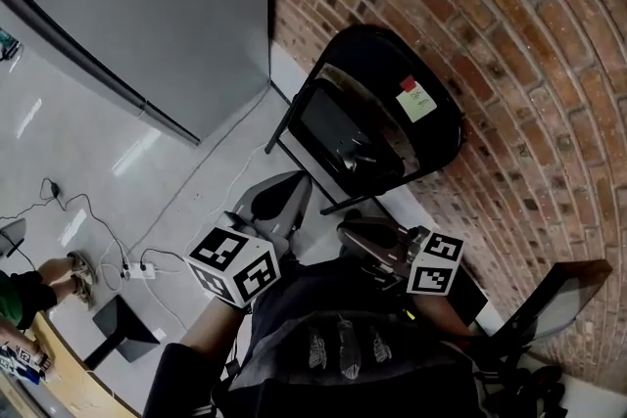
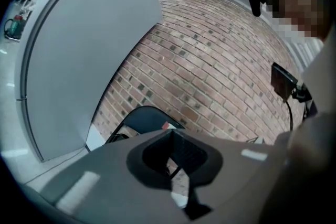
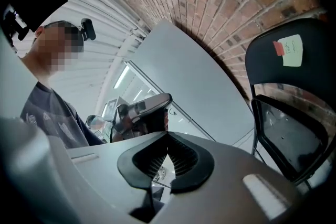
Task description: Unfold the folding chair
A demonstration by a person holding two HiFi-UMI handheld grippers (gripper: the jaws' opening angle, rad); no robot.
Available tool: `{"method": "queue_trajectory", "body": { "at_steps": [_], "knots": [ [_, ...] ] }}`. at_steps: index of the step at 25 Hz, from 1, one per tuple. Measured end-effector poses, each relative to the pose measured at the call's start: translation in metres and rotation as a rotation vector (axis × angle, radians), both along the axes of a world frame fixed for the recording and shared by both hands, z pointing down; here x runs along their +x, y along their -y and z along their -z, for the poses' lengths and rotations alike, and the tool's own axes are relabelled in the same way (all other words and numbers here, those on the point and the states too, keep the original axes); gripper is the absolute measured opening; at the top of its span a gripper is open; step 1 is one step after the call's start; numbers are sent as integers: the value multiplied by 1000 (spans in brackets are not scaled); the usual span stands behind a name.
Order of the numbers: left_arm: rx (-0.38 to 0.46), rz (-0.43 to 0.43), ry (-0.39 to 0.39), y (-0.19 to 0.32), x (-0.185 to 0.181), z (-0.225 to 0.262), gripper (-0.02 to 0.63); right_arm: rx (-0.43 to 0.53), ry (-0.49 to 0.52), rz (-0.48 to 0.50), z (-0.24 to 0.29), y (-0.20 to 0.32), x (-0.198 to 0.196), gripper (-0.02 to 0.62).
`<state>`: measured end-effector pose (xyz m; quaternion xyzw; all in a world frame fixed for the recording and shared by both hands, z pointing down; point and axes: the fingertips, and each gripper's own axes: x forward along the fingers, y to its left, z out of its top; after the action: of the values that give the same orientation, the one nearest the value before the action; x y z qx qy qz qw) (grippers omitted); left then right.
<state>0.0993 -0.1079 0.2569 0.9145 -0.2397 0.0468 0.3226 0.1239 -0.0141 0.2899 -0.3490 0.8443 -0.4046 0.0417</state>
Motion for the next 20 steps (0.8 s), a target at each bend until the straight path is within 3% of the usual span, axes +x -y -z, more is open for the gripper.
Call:
{"method": "queue_trajectory", "body": {
  "at_steps": [8, 14, 16, 20],
  "knots": [
    [-14, 86, 95, 10, 65, -16, 2, 7, 32, 54, -14, 14, 75, 2],
    [-8, 90, 187, 4, 135, -33, 2, 29, -27, 40, -31, 12, 157, 2],
    [-13, 83, 227, 1, 155, -46, 2, 31, -83, 2, -41, 11, 182, 2],
    [-59, 68, 296, 3, 186, -82, 2, 34, -301, -52, -67, 8, 227, 3]
  ]
}}
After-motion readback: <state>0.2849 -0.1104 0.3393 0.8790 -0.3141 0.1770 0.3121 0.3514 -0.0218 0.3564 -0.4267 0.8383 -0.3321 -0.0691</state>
